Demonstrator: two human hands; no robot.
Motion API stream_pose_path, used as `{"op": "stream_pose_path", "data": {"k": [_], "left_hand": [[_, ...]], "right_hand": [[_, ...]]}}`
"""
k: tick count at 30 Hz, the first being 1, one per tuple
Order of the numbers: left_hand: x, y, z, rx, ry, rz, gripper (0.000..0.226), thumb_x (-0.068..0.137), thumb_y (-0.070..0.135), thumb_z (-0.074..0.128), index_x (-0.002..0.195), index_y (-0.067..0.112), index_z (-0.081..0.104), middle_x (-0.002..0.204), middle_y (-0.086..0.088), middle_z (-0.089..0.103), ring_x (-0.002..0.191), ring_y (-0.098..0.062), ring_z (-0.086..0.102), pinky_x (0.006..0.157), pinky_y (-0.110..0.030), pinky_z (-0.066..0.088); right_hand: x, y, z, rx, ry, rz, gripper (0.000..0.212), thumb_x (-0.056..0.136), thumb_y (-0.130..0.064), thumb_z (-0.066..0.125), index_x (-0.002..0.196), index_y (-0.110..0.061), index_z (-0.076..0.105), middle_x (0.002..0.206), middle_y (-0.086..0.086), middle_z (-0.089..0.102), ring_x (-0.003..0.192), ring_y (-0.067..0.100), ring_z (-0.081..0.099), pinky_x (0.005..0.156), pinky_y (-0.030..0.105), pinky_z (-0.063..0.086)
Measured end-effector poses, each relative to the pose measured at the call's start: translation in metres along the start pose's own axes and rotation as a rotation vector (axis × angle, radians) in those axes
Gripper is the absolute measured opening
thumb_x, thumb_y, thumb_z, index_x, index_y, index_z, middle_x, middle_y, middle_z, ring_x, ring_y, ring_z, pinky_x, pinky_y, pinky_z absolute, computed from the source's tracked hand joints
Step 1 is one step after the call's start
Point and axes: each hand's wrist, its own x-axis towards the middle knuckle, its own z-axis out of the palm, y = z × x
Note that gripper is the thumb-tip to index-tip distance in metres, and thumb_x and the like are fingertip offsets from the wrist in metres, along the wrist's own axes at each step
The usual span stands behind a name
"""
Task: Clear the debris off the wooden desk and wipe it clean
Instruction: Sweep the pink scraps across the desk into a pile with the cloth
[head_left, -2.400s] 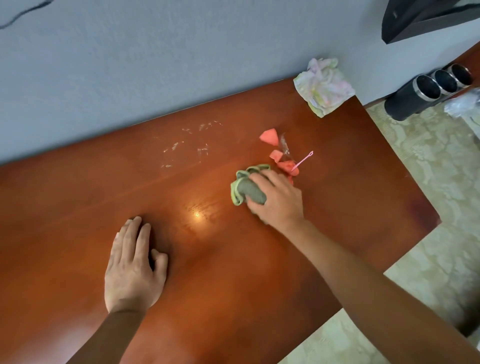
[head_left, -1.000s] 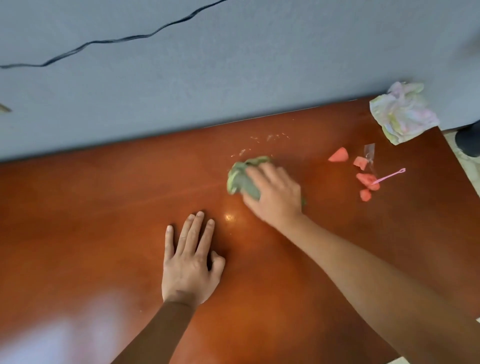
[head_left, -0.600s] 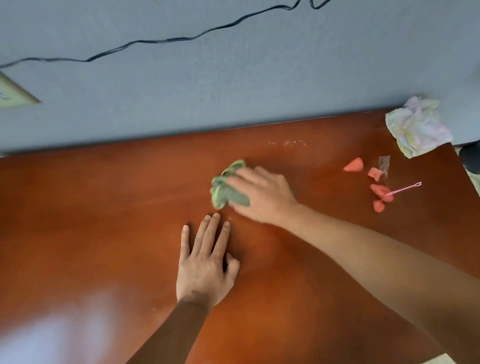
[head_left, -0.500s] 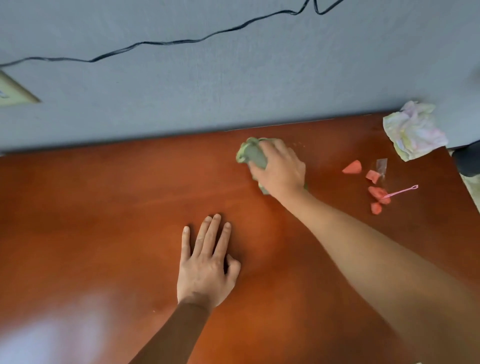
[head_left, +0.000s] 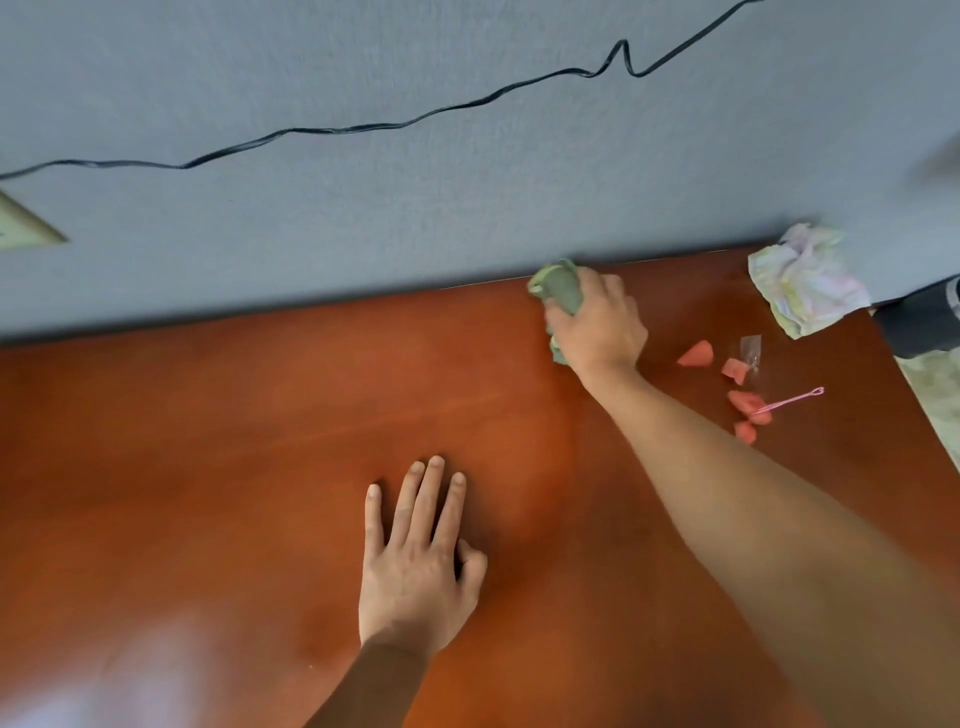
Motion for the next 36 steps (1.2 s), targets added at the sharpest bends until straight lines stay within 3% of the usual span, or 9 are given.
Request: {"op": "stream_pose_path", "data": {"k": [3, 8, 13, 15, 22, 24, 29, 34, 36], "left_hand": [[0.000, 0.000, 0.001, 0.001, -0.002, 0.000, 0.066, 0.089, 0.034, 0.041, 0.153, 0.016, 0.051, 0.166, -0.008, 0.035, 0.155, -0.026, 0.030, 0.122, -0.064, 0.026], [-0.001, 0.001, -0.001, 0.002, 0.007, -0.004, 0.066, 0.088, 0.032, 0.044, 0.151, 0.016, 0.054, 0.165, -0.007, 0.037, 0.155, -0.026, 0.032, 0.121, -0.064, 0.026], [0.000, 0.001, 0.001, -0.003, 0.012, 0.004, 0.065, 0.088, 0.032, 0.045, 0.151, 0.018, 0.053, 0.165, -0.006, 0.038, 0.155, -0.025, 0.030, 0.122, -0.064, 0.026], [0.000, 0.001, 0.001, 0.003, 0.003, 0.004, 0.066, 0.088, 0.033, 0.046, 0.152, 0.018, 0.052, 0.165, -0.007, 0.038, 0.155, -0.026, 0.030, 0.122, -0.064, 0.026], [0.001, 0.001, -0.001, 0.000, -0.039, 0.003, 0.065, 0.087, 0.039, 0.052, 0.148, 0.020, 0.057, 0.160, -0.006, 0.046, 0.154, -0.027, 0.032, 0.121, -0.064, 0.025], [0.001, 0.000, -0.002, -0.002, -0.056, 0.013, 0.067, 0.087, 0.040, 0.052, 0.152, 0.021, 0.053, 0.164, -0.005, 0.040, 0.156, -0.025, 0.028, 0.122, -0.063, 0.021], [0.002, 0.001, -0.009, -0.045, -0.075, -0.005, 0.069, 0.089, 0.042, 0.052, 0.155, 0.024, 0.048, 0.167, -0.004, 0.033, 0.158, -0.023, 0.022, 0.124, -0.061, 0.013], [-0.016, -0.044, -0.028, -0.290, 0.133, -0.003, 0.036, 0.080, 0.023, 0.060, 0.113, 0.020, 0.076, 0.134, -0.001, 0.066, 0.127, -0.024, 0.059, 0.104, -0.044, 0.051], [-0.040, -0.093, -0.040, -0.164, 0.218, -0.074, 0.032, 0.080, 0.025, 0.059, 0.107, 0.022, 0.075, 0.132, -0.002, 0.066, 0.116, -0.029, 0.064, 0.090, -0.043, 0.054]], "right_hand": [[-0.024, -0.026, 0.006, -0.032, 0.037, -0.053, 0.054, 0.085, -0.049, 0.064, 0.135, -0.031, 0.058, 0.129, 0.001, 0.058, 0.108, 0.033, 0.057, 0.080, 0.039, 0.052], [-0.076, -0.034, 0.008, 0.045, -0.131, -0.886, 0.056, 0.087, -0.053, 0.068, 0.138, -0.033, 0.059, 0.133, -0.007, 0.060, 0.104, 0.022, 0.059, 0.082, 0.036, 0.052], [-0.020, -0.045, 0.007, 0.010, -0.045, -0.144, 0.056, 0.088, -0.053, 0.066, 0.137, -0.030, 0.056, 0.136, 0.001, 0.055, 0.115, 0.031, 0.057, 0.082, 0.040, 0.052], [-0.025, -0.075, 0.012, 0.018, -0.015, -0.051, 0.051, 0.086, -0.048, 0.066, 0.131, -0.025, 0.060, 0.130, 0.005, 0.058, 0.113, 0.034, 0.057, 0.079, 0.039, 0.051], [-0.107, -0.144, 0.032, 0.133, -0.162, -1.172, 0.050, 0.083, -0.051, 0.067, 0.129, -0.032, 0.065, 0.126, -0.005, 0.064, 0.101, 0.025, 0.061, 0.073, 0.034, 0.052], [-0.087, -0.135, 0.035, 0.060, -0.094, -1.069, 0.053, 0.083, -0.056, 0.064, 0.131, -0.035, 0.064, 0.126, -0.005, 0.064, 0.102, 0.027, 0.064, 0.071, 0.035, 0.055], [-0.075, -0.156, 0.032, -0.007, 0.006, -0.299, 0.054, 0.079, -0.050, 0.069, 0.126, -0.024, 0.064, 0.119, 0.008, 0.063, 0.105, 0.036, 0.060, 0.073, 0.039, 0.051], [-0.153, -0.208, 0.041, 0.101, -0.112, -1.166, 0.056, 0.079, -0.052, 0.068, 0.130, -0.030, 0.063, 0.124, -0.003, 0.064, 0.103, 0.028, 0.061, 0.075, 0.036, 0.053], [-0.147, -0.211, 0.043, 0.069, -0.115, -1.195, 0.056, 0.079, -0.055, 0.065, 0.132, -0.036, 0.063, 0.128, -0.007, 0.063, 0.104, 0.025, 0.063, 0.075, 0.035, 0.053]]}}
